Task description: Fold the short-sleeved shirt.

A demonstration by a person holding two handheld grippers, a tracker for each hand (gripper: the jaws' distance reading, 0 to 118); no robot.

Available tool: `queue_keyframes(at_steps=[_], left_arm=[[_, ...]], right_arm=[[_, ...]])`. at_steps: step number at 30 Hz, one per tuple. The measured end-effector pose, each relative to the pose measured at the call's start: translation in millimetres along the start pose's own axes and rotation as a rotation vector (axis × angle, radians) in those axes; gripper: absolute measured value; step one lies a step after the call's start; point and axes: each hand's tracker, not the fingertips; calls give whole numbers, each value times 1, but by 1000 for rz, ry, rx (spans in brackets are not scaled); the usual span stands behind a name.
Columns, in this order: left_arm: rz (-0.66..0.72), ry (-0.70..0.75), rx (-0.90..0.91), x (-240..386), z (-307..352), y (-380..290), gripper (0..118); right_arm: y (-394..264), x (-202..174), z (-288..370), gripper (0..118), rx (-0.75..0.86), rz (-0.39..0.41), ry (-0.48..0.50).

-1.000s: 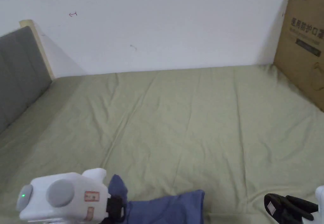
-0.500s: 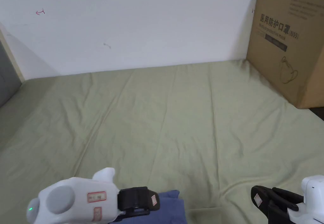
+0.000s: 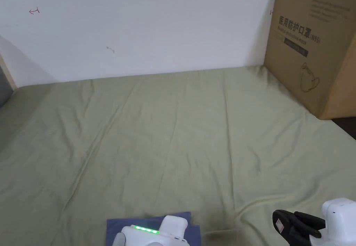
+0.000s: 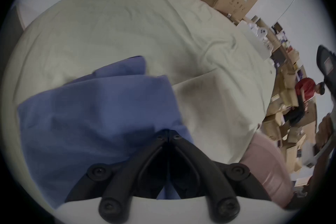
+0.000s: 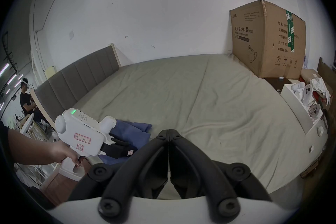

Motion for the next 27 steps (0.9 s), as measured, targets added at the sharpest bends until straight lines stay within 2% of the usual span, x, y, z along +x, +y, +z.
queue_keyframes(at_steps=[2, 5, 7, 12, 16, 19, 21, 23, 24, 25, 27], left_arm=[[83, -118, 10, 2, -1, 1, 3], [203, -424, 49, 0, 17, -2, 3], [196, -434, 160, 0, 40, -4, 3], [193, -225, 495, -11, 137, -13, 3], [33, 84, 807, -12, 219, -22, 3], [-19, 322, 999, -5, 267, -34, 3], [-34, 525, 1093, -2, 285, -42, 3], [-61, 729, 1201, 0, 289, -55, 3], [-62, 759, 1238, -2, 285, -63, 2], [-58, 770, 1253, -5, 280, -71, 2], [-5, 817, 1201, -11, 270, -83, 2]], right_arm=[[-1, 1, -1, 0, -5, -15, 10], [-2, 1, -2, 0, -9, -68, 60], [1, 0, -3, 0, -10, -96, 93], [27, -15, 8, 0, 65, -117, 151], [62, -38, 31, 0, 242, -72, 136], [81, -62, 50, 0, 446, -4, -8], [81, -75, 59, 0, 614, 76, -106], [63, -85, 58, 0, 821, 153, -300], [54, -86, 53, 0, 860, 175, -385], [47, -85, 45, 0, 828, 164, -435], [40, -79, 37, 0, 688, 78, -422]])
